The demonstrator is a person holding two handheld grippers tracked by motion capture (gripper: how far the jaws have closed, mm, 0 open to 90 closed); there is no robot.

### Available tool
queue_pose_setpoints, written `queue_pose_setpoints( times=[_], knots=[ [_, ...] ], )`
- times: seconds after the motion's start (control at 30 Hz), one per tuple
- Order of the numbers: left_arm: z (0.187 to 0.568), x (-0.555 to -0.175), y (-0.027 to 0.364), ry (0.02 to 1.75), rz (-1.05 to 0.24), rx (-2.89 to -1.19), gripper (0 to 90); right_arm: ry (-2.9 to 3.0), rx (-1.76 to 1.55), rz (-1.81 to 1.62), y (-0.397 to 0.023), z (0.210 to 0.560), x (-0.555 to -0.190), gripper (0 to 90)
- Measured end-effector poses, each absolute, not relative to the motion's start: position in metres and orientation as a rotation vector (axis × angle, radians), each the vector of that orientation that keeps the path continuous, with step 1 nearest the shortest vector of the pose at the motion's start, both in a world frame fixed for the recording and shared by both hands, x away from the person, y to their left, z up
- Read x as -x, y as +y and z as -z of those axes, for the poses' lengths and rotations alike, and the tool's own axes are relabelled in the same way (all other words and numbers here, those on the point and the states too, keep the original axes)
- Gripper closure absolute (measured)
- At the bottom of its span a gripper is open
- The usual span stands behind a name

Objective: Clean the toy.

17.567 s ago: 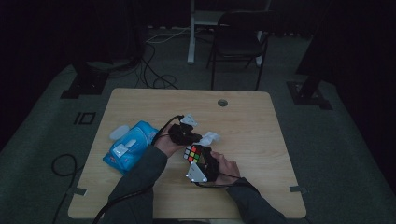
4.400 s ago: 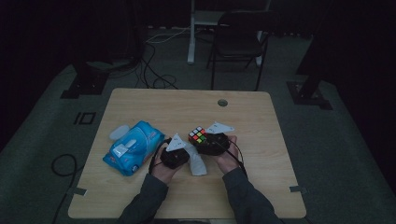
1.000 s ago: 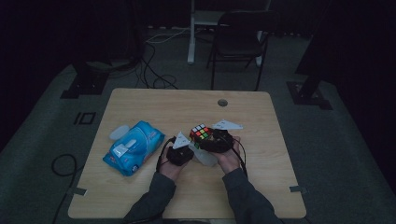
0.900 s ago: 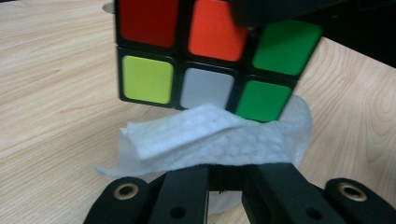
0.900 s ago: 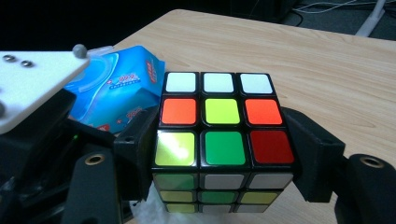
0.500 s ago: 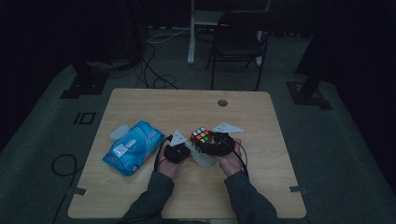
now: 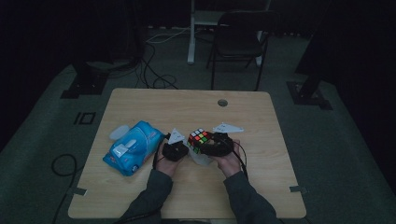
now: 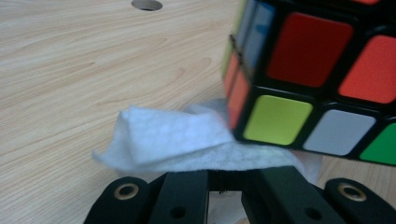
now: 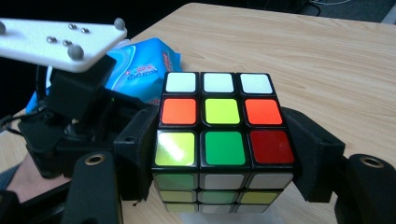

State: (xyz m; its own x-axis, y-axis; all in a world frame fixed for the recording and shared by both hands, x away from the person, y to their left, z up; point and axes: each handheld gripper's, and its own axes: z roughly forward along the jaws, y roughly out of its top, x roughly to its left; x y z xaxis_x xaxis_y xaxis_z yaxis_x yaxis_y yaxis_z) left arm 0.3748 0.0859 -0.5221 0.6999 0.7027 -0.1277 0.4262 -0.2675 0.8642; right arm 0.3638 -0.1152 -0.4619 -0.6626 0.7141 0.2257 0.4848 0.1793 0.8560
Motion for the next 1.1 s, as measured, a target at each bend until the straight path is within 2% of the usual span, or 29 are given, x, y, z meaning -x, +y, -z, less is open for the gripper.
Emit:
queue_pose_setpoints(
  times=[0.37,0.67,1.1],
  knots=[
    [0.520,-0.362,0.079,0.830,-0.297,-1.868,90.0,2.200,-1.185,-1.511,-0.110,0.459,-0.370,34.1],
    [0.520,-0.357,0.077,0.803,-0.304,-1.874,90.0,2.206,-1.193,-1.527,-0.113,0.458,-0.370,34.0],
    [0.516,-0.370,0.105,0.928,-0.346,-1.783,90.0,2.227,-1.168,-1.538,-0.116,0.457,-0.366,34.1]
  ],
)
